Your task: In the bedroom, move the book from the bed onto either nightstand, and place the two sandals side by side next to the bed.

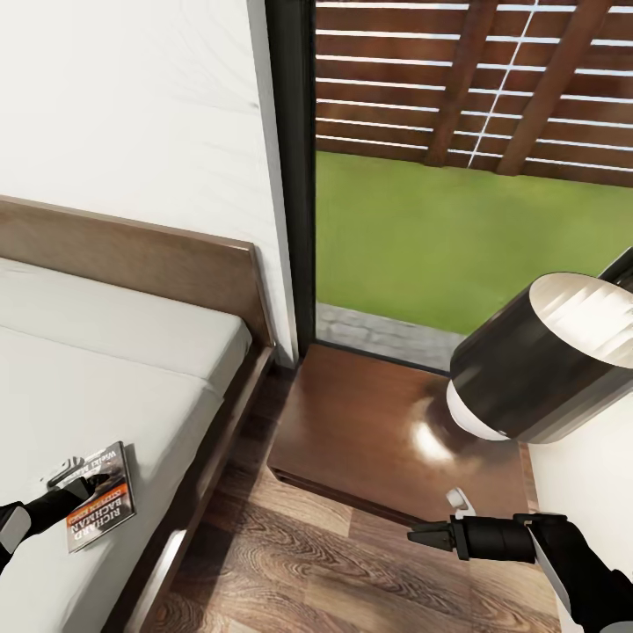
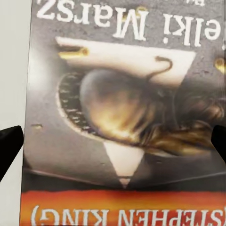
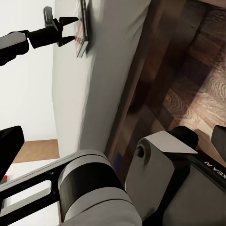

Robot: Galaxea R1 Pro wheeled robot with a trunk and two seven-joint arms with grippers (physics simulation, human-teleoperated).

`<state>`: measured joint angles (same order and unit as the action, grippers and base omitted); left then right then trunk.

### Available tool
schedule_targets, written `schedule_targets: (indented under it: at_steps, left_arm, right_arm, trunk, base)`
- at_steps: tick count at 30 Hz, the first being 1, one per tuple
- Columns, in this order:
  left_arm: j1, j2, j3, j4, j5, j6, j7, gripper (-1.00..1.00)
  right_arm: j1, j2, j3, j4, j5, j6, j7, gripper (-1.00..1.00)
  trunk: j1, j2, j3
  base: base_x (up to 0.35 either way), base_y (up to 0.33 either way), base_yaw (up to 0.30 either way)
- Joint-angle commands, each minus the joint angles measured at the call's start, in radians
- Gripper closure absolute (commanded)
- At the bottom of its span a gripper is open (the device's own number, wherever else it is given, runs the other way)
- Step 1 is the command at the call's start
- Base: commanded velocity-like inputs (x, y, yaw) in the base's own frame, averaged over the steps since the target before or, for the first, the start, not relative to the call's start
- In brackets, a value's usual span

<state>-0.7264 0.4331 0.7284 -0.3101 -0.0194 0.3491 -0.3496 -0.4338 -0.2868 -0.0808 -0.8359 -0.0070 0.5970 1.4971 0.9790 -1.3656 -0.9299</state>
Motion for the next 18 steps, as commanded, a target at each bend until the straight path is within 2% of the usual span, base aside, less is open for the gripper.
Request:
schedule_targets:
  at_steps: [1,5,18]
  left_arm:
    - [-0.001,0.0,0.008,-0.001,-0.002,0.008,-0.005,-1.0]
    - [-0.001,0.0,0.008,-0.001,-0.002,0.009,-0.005,-1.0]
    - [-0.001,0.0,0.008,-0.001,-0.002,0.01,-0.005,-1.0]
  right_arm:
    - [0.0,0.0,0.0,0.0,-0.001,0.01,0.003,-1.0]
    - [0.0,0.0,0.0,0.0,-0.001,0.01,0.003,-1.0]
    - [0.0,0.0,0.0,0.0,-0.001,0.011,0.003,-1.0]
  trunk:
    - [-0.004,0.007,0.003]
    - [-0.019,0.035,0.015]
    - [-0.019,0.035,0.015]
  base:
    - [0.0,0.0,0.0]
    - [0.0,0.0,0.0]
    - [0.0,0.0,0.0]
